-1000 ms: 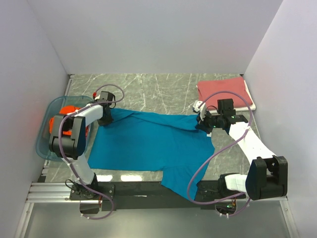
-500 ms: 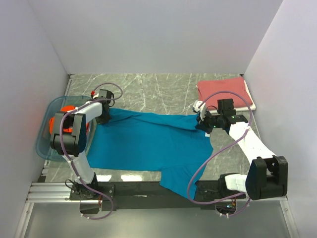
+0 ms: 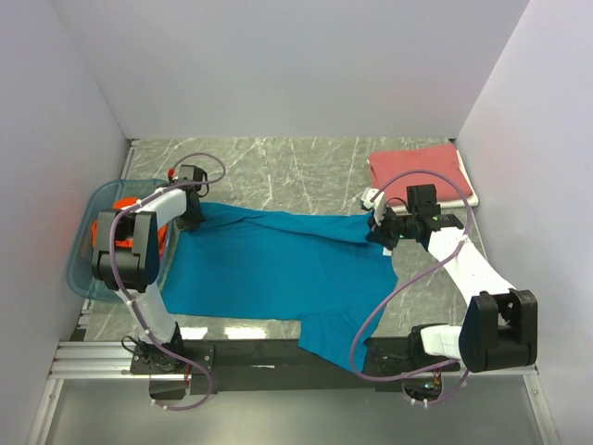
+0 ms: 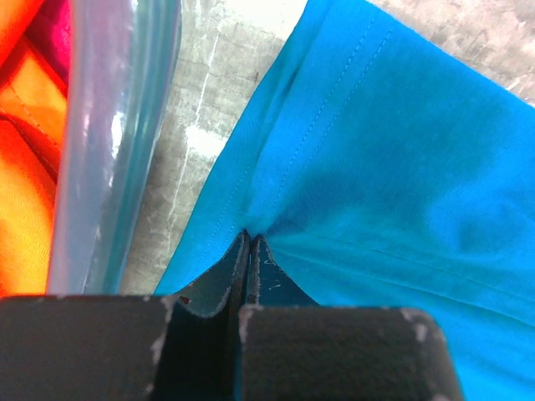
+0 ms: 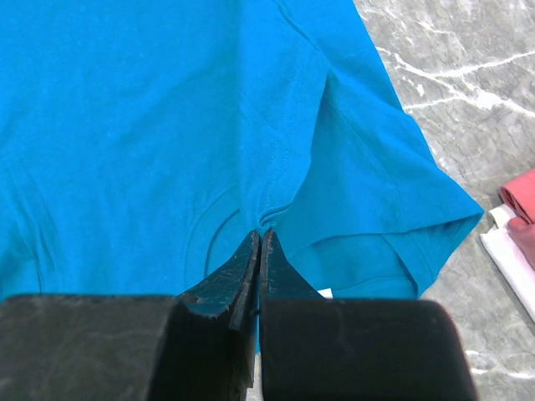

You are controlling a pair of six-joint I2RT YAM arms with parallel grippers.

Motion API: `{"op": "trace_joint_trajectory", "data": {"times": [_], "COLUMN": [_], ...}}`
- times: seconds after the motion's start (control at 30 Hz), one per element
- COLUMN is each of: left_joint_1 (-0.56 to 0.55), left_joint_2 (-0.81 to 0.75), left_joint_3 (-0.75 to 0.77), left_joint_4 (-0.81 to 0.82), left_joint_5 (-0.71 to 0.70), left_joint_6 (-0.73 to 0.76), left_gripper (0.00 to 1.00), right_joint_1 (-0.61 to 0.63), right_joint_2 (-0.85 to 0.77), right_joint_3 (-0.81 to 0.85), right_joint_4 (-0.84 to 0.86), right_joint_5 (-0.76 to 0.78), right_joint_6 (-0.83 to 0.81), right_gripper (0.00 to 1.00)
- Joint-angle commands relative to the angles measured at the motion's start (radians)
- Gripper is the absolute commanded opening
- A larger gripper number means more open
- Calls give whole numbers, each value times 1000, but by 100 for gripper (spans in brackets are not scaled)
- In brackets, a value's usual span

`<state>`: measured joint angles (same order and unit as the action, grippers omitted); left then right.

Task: Fold and stack the t-shirts
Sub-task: Fold the tshirt

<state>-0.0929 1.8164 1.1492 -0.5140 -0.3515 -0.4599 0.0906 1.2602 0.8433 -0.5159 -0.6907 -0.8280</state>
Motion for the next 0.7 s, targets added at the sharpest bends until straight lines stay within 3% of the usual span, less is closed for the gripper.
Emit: {"op": "trace_joint_trajectory", "data": {"times": [0.0,0.2,0.57,0.67], "left_joint_1": [18,48,67,67], "left_joint_2": [-51,-77,-68,-60], "left_joint_3": [41,46,55,50], "left_joint_4": [-8,-15,-21,-15], "left_joint_5": [40,135,181,200], "left_joint_6": [29,50,75,78], "left_gripper": [1,3,6,11], "right_joint_1": [-11,-20,-23,-23], "right_joint_2": [8,31,44,44], "right_joint_3": [30,43,30,33], "right_joint_4": [31,34,42,39], "right_joint_5": [20,22,8,7], "right_joint_6": [-11,-13,-6,-8], "right_gripper": [0,0,0,0]}}
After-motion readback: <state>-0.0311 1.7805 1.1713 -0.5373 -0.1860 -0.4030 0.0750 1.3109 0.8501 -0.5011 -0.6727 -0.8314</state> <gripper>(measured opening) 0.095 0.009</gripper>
